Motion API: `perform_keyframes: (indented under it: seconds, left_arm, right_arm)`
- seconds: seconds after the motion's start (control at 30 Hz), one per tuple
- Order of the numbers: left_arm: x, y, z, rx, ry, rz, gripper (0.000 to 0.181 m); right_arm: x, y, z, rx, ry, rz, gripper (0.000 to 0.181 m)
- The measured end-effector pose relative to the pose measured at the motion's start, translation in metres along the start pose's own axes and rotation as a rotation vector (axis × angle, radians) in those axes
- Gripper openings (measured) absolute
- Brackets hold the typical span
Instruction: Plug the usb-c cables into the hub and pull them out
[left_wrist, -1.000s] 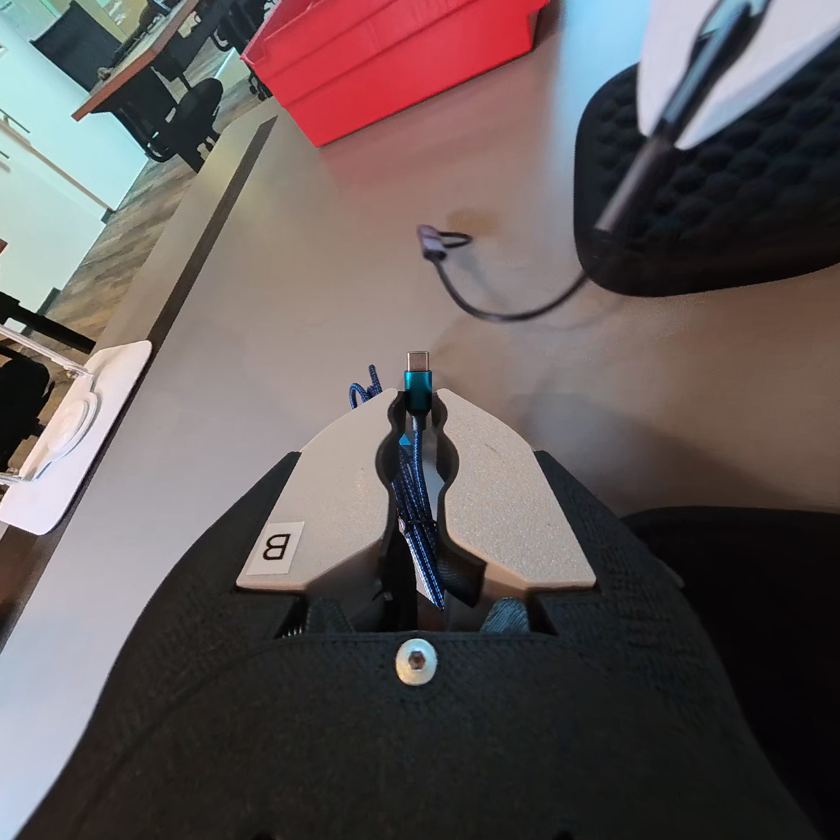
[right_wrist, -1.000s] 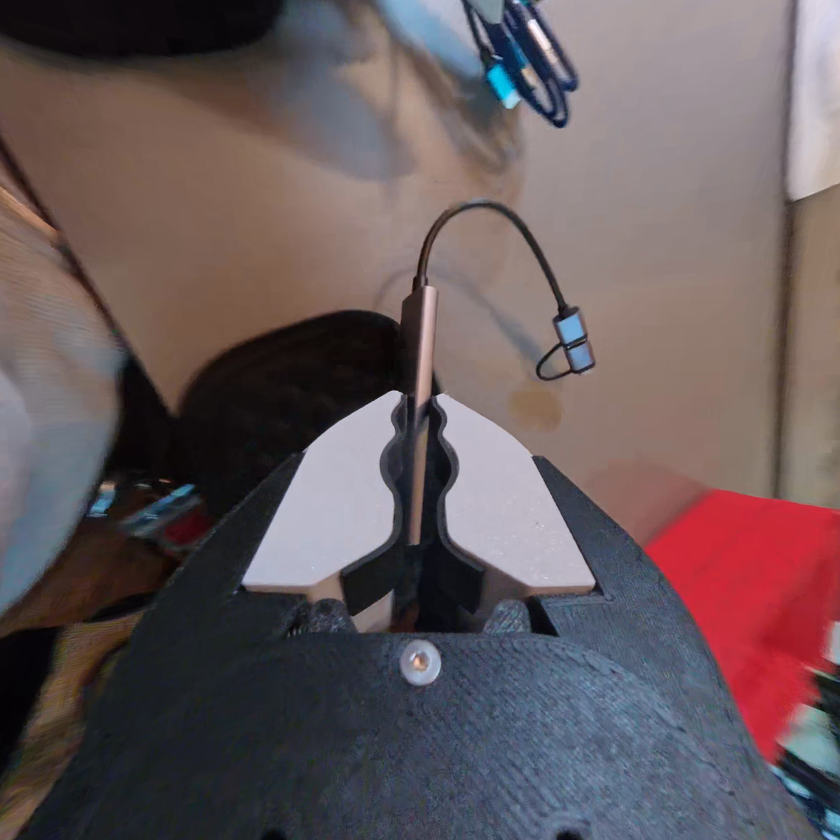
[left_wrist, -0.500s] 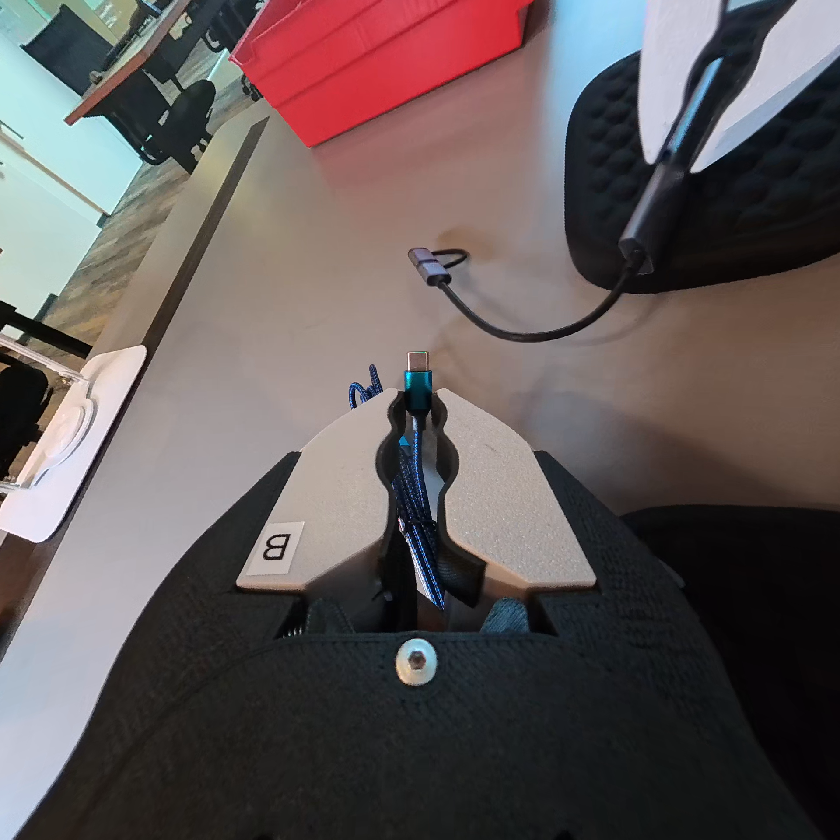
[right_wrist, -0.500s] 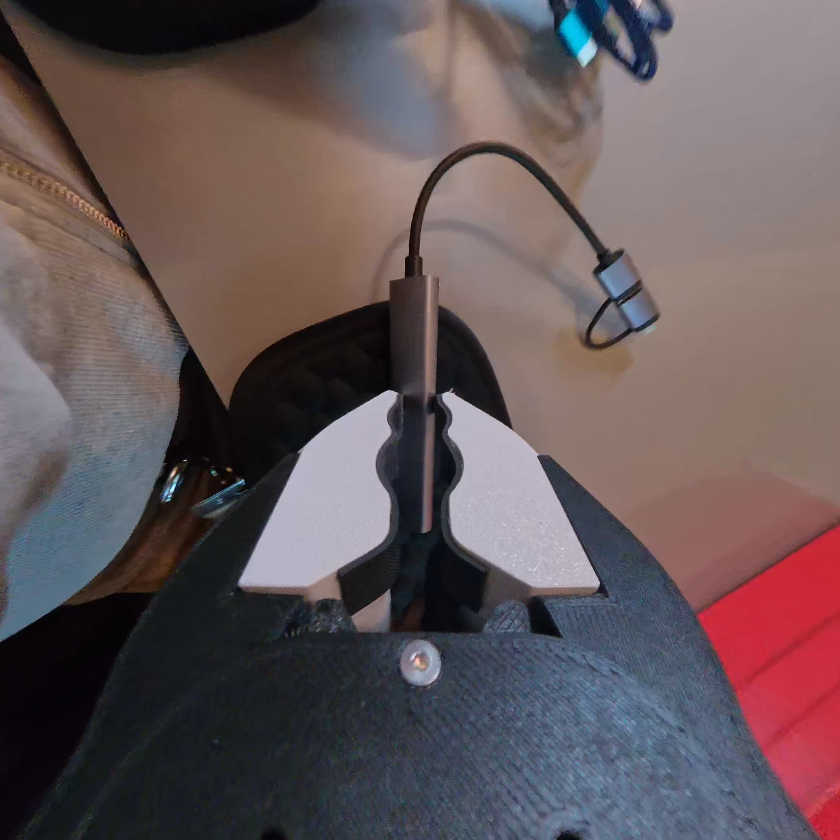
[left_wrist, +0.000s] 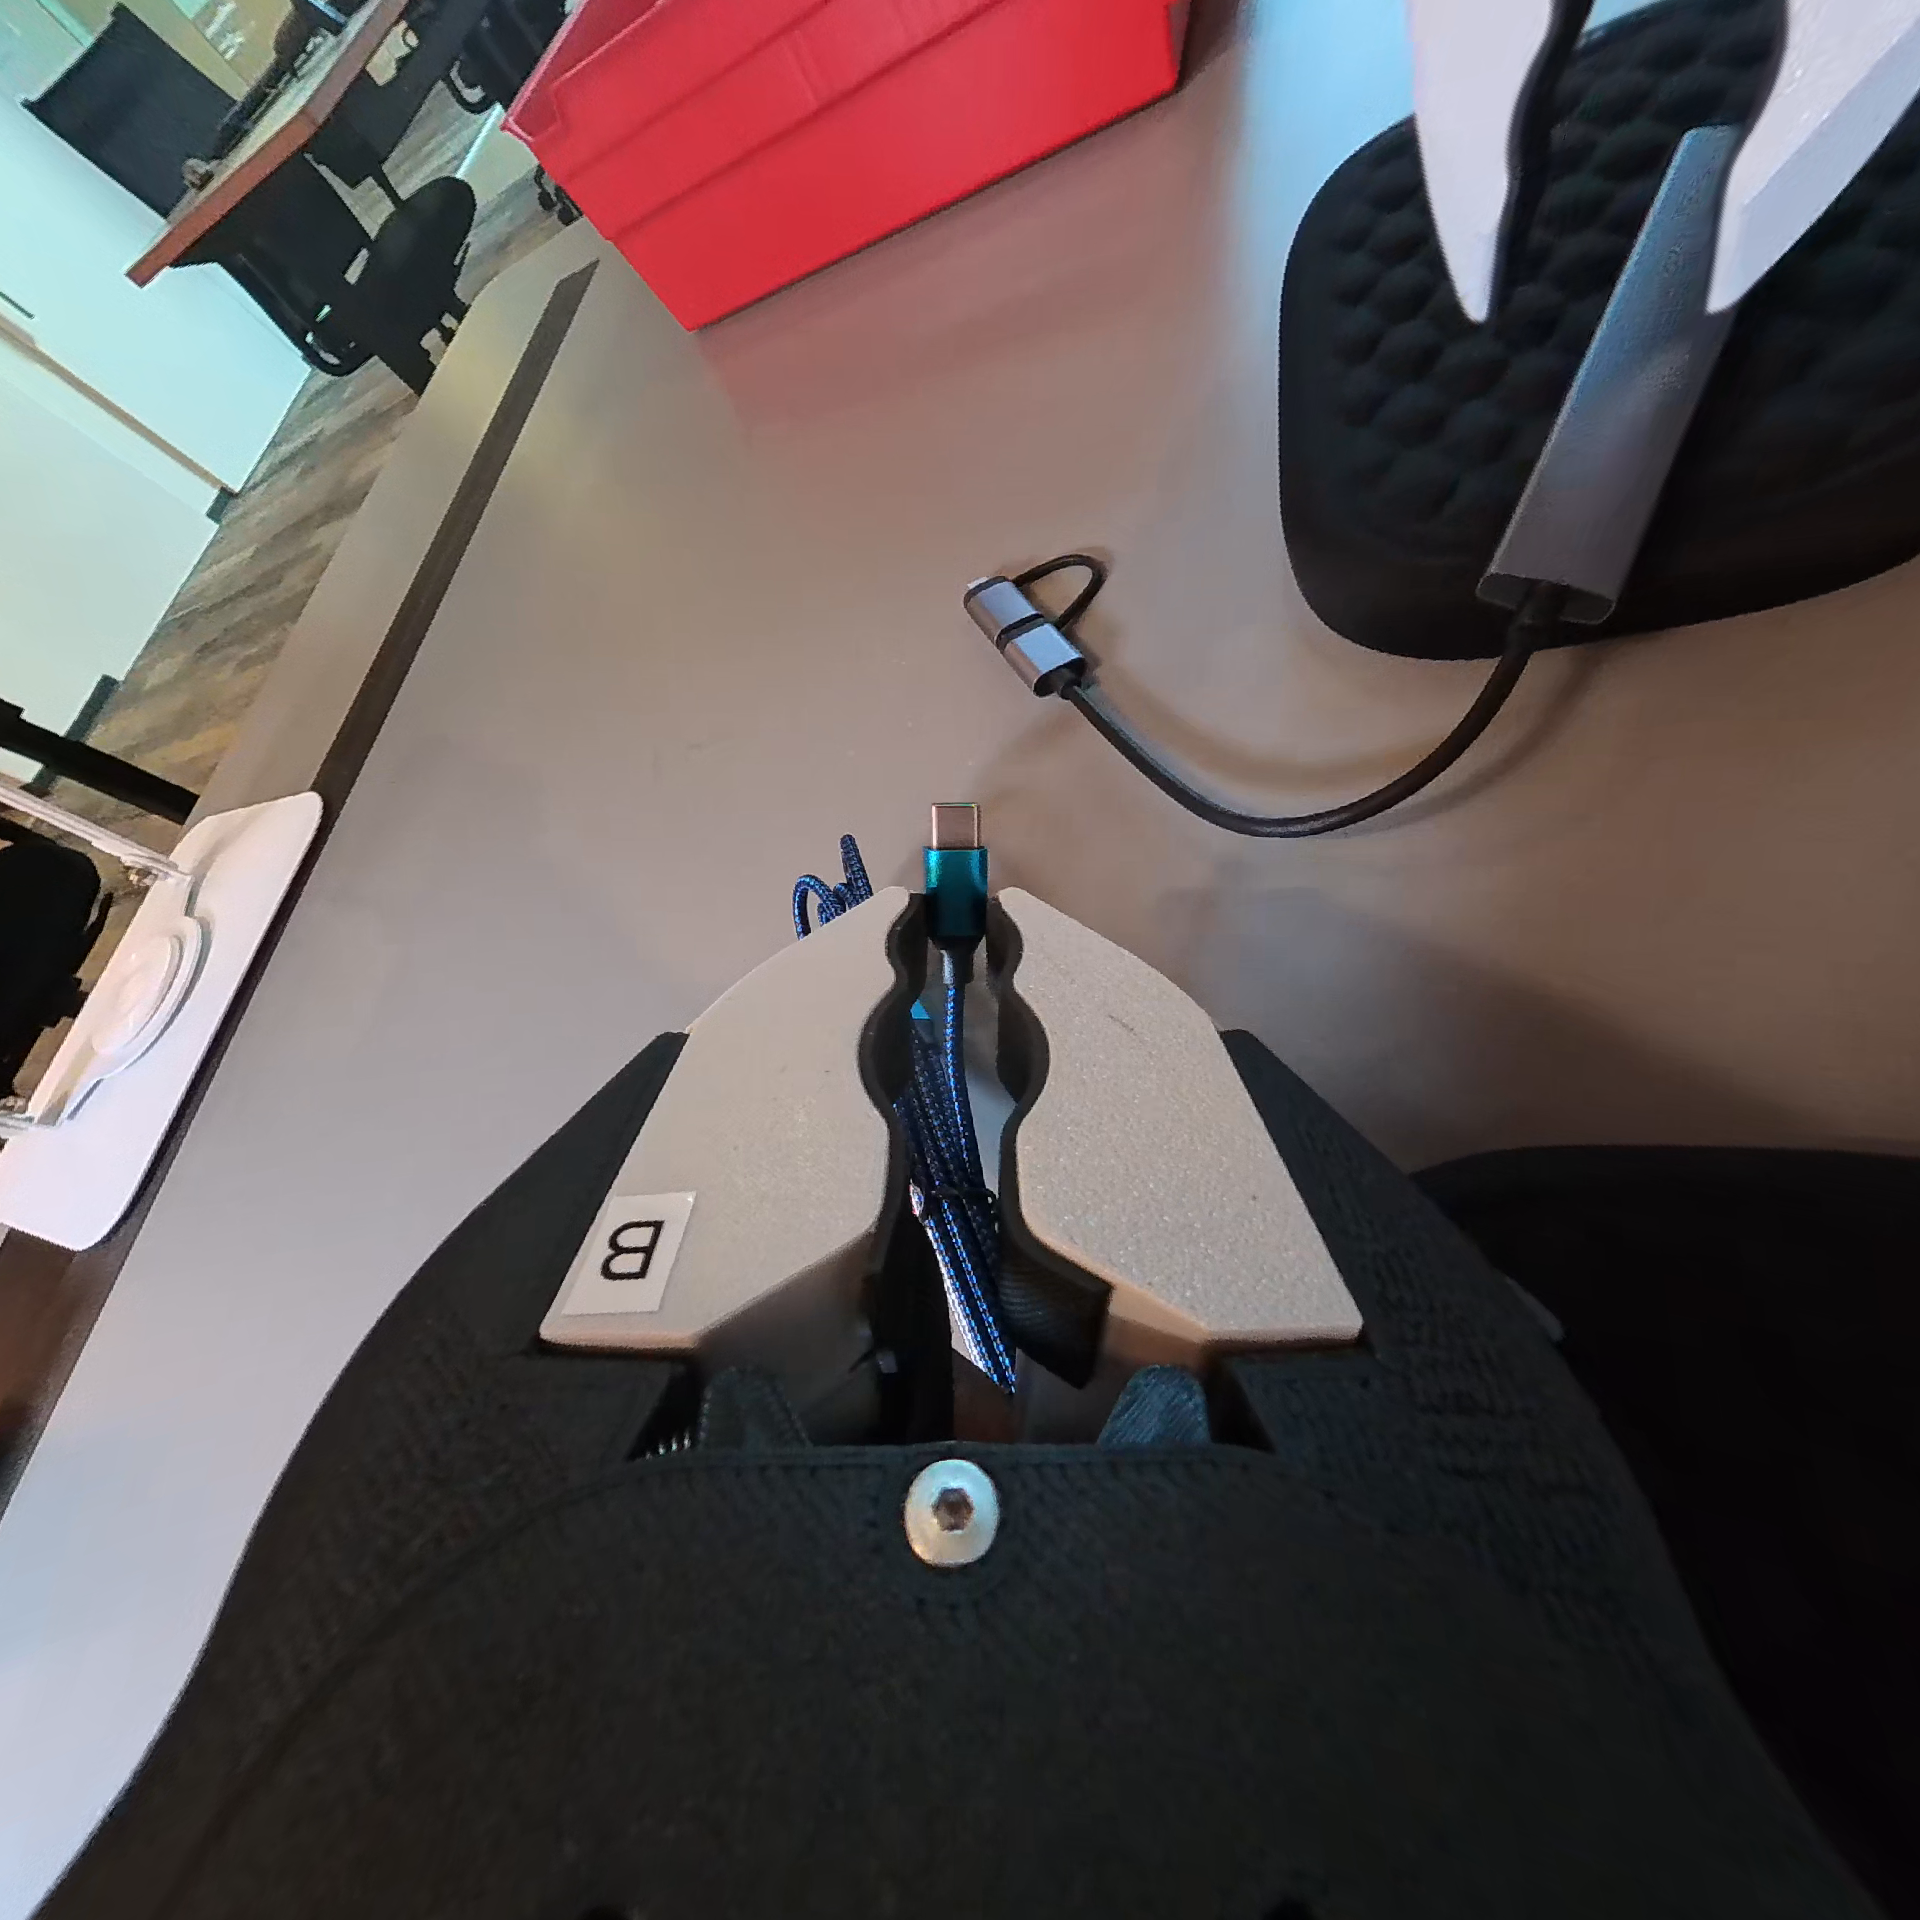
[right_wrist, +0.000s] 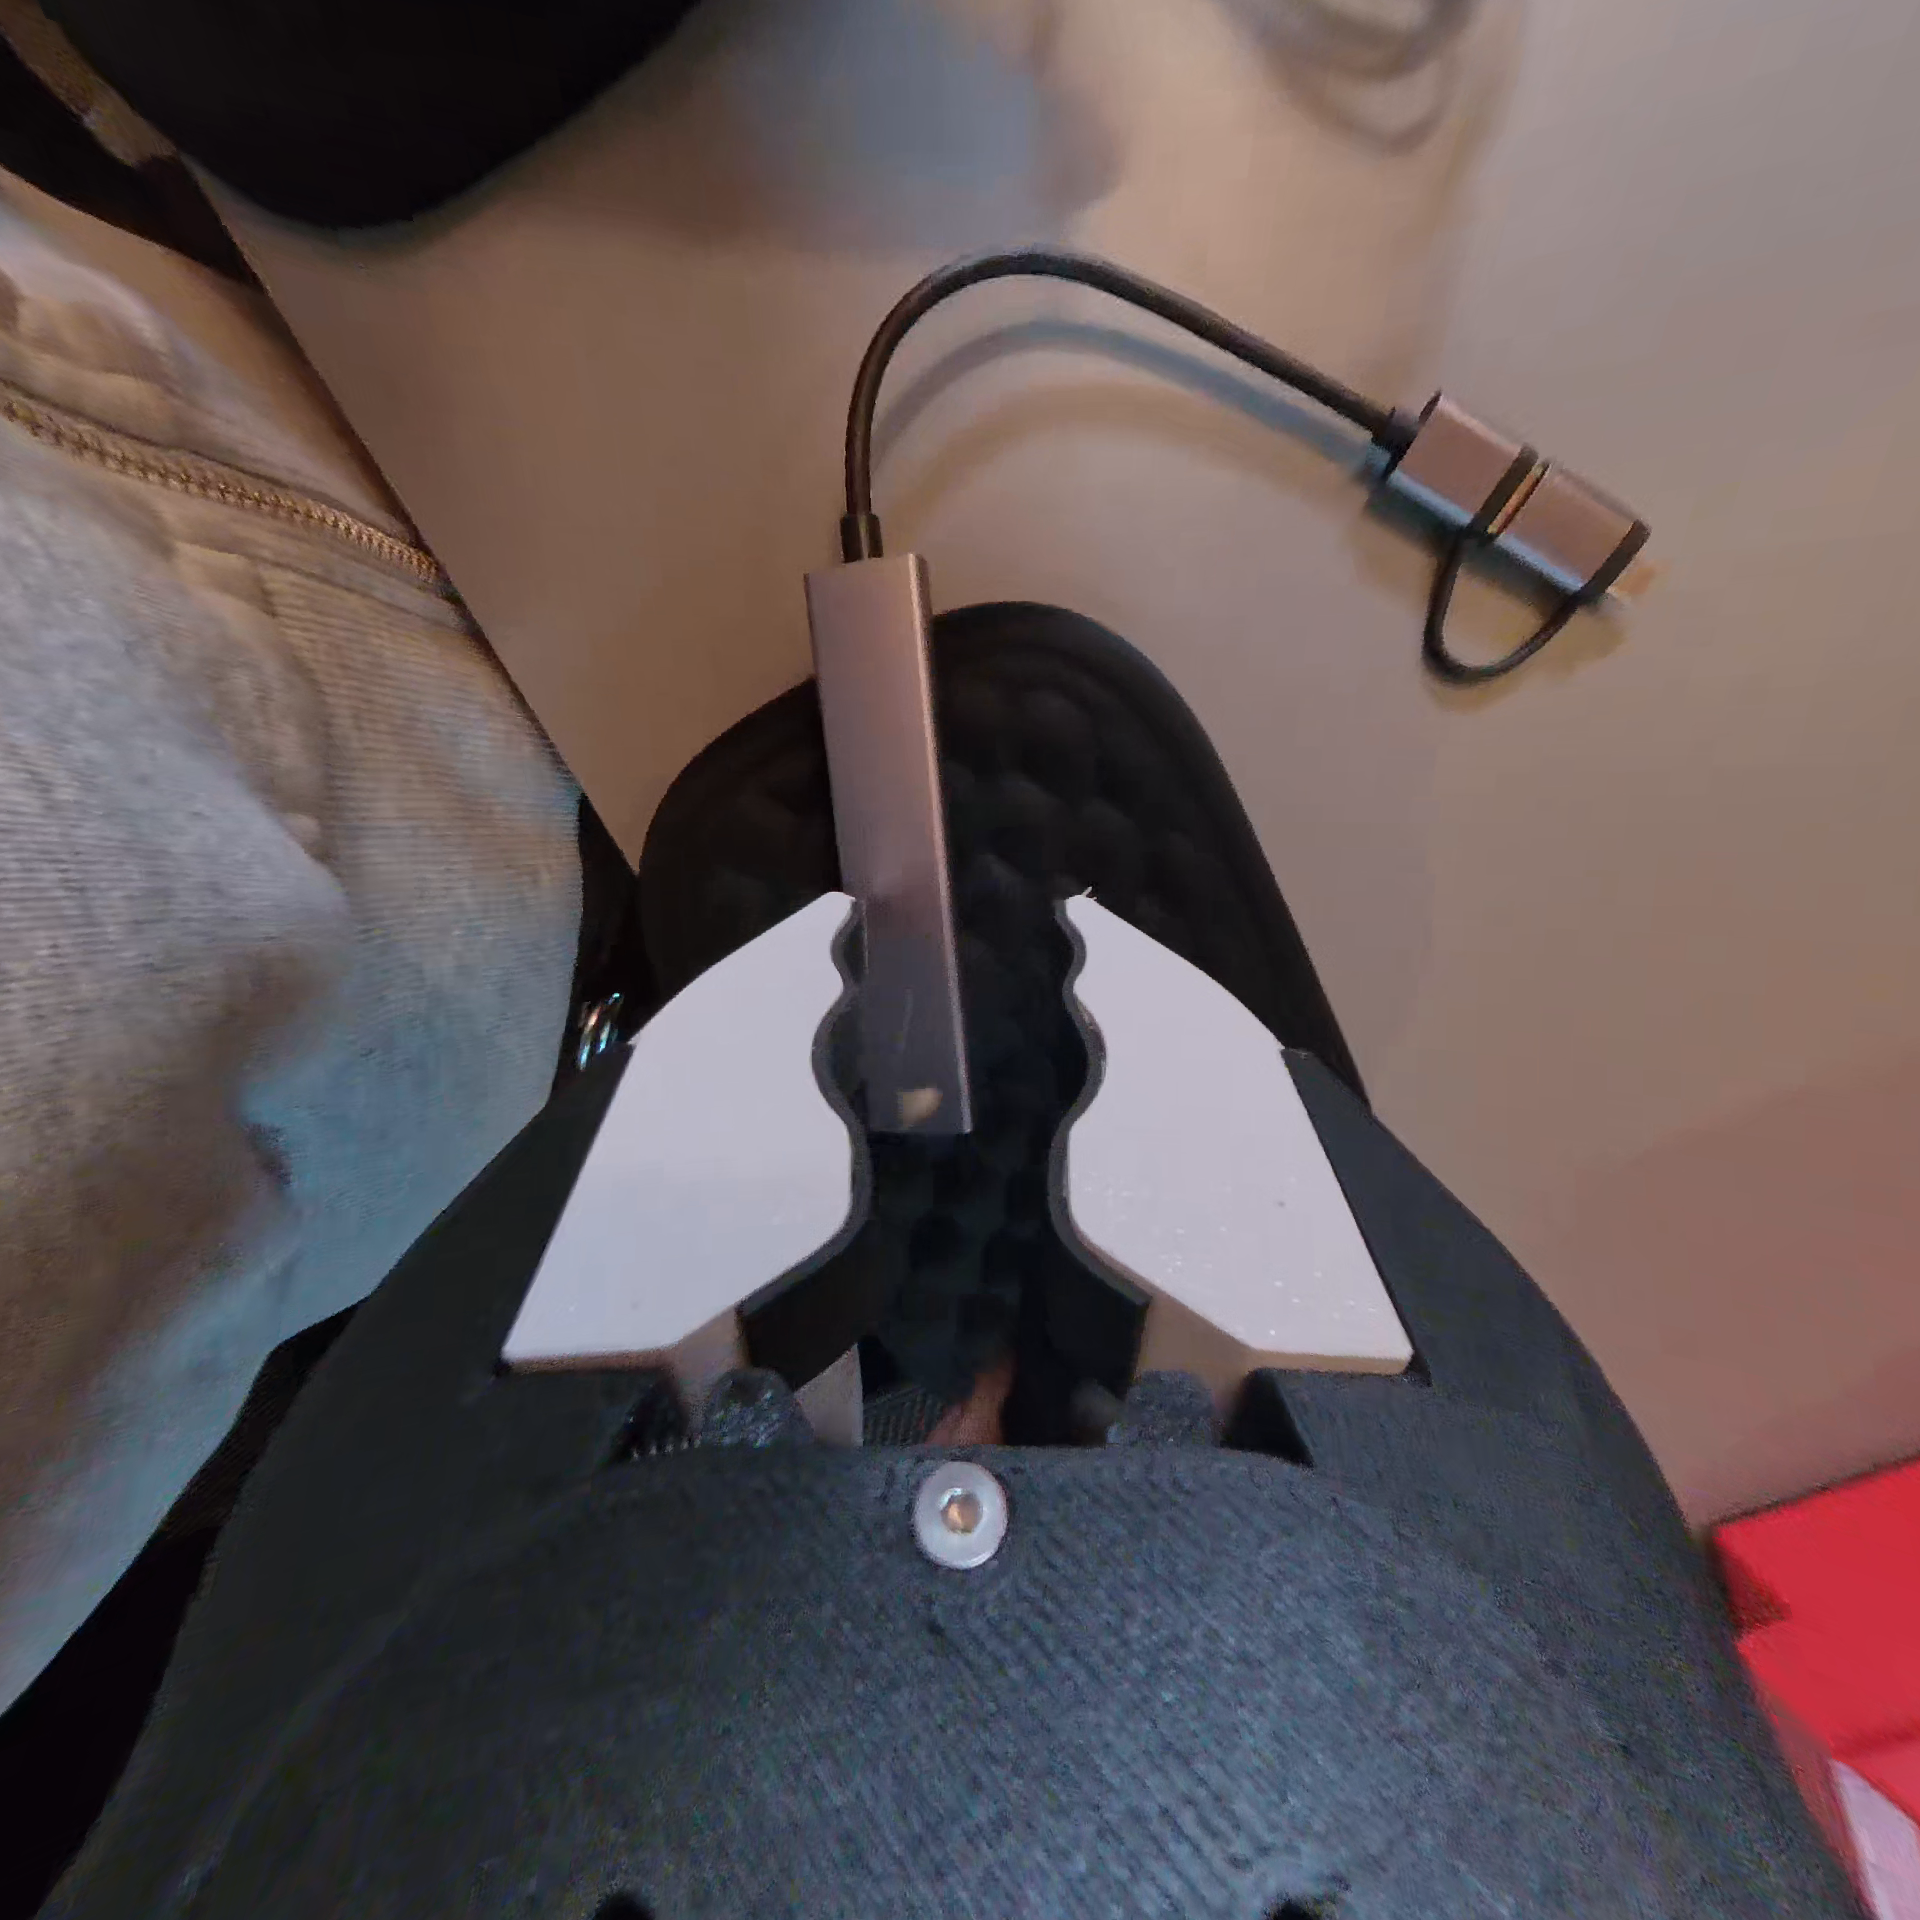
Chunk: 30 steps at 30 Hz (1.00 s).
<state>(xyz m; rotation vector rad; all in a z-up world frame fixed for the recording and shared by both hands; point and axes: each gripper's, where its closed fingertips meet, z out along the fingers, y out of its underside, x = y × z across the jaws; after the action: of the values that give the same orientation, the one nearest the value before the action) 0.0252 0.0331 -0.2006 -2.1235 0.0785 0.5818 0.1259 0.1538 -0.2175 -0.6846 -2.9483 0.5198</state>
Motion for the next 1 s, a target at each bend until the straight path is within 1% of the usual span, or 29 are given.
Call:
perform_keyframes:
  seconds: [0.03,0.1,0.17,0.2,0.23,0.27,0.3,0.4,0.53,0.6,0.63,0.67,0.73,0.77,0.8,0.83,0.87,0.9,1.0]
  left_arm:
    - [0.001,0.0,0.0,-0.002,0.002,0.004,0.011]
    - [0.001,0.0,0.0,-0.005,0.004,0.01,0.011]
    - [0.002,0.0,0.0,-0.005,0.003,0.013,0.011]
    - [0.002,0.0,0.0,-0.004,0.001,0.013,0.011]
    - [0.001,-0.001,0.0,-0.002,-0.001,0.012,0.011]
    - [0.001,-0.001,-0.001,0.0,-0.003,0.01,0.011]
    - [0.0,-0.001,-0.001,0.002,-0.004,0.006,0.011]
    - [0.001,-0.002,-0.001,0.008,0.001,0.004,0.011]
    - [0.001,-0.002,-0.001,0.008,0.0,0.008,0.011]
    - [0.0,-0.002,-0.001,0.009,-0.003,0.007,0.011]
    - [0.0,-0.002,-0.001,0.009,-0.005,0.007,0.011]
    - [0.0,-0.002,-0.001,0.01,-0.007,0.007,0.011]
    - [-0.001,-0.002,-0.001,0.009,-0.011,0.008,0.011]
    - [-0.001,-0.002,-0.001,0.009,-0.011,0.009,0.011]
    - [-0.001,-0.002,0.0,0.009,-0.011,0.009,0.011]
    - [-0.001,-0.002,0.0,0.009,-0.011,0.011,0.011]
    - [0.0,-0.002,0.0,0.009,-0.009,0.012,0.011]
    - [0.0,-0.002,0.0,0.008,-0.008,0.013,0.011]
    - [0.001,-0.002,0.0,0.005,-0.008,0.018,0.011]
  right_arm:
    - [-0.002,0.0,-0.002,0.008,-0.028,0.02,0.035]
    - [-0.011,0.001,-0.003,0.009,-0.135,0.08,0.041]
    - [-0.022,0.007,0.0,-0.048,-0.246,0.121,0.048]
    - [-0.028,0.014,0.004,-0.098,-0.289,0.131,0.055]
    - [-0.029,0.016,0.01,-0.111,-0.285,0.128,0.053]
    - [-0.025,0.017,0.015,-0.117,-0.253,0.111,0.043]
    - [-0.023,0.017,0.017,-0.12,-0.244,0.096,0.037]
    - [-0.017,0.016,0.018,-0.114,-0.265,0.139,0.023]
    - [-0.009,0.011,0.008,-0.032,-0.257,0.168,0.022]
    - [0.01,0.0,-0.002,0.064,-0.145,0.161,0.022]
    - [0.023,-0.005,-0.009,0.109,-0.041,0.139,0.021]
    - [0.039,-0.006,-0.015,0.119,0.105,0.082,0.022]
    - [0.061,0.006,-0.019,0.024,0.406,-0.143,0.021]
    - [0.064,0.014,-0.016,-0.043,0.515,-0.261,0.022]
    - [0.065,0.022,-0.011,-0.108,0.585,-0.35,0.022]
    - [0.065,0.027,-0.006,-0.145,0.639,-0.4,0.022]
    - [0.066,0.026,-0.005,-0.135,0.684,-0.421,0.022]
    - [0.064,0.024,-0.005,-0.113,0.686,-0.406,0.022]
    - [0.048,0.016,-0.002,-0.019,0.554,-0.273,0.022]
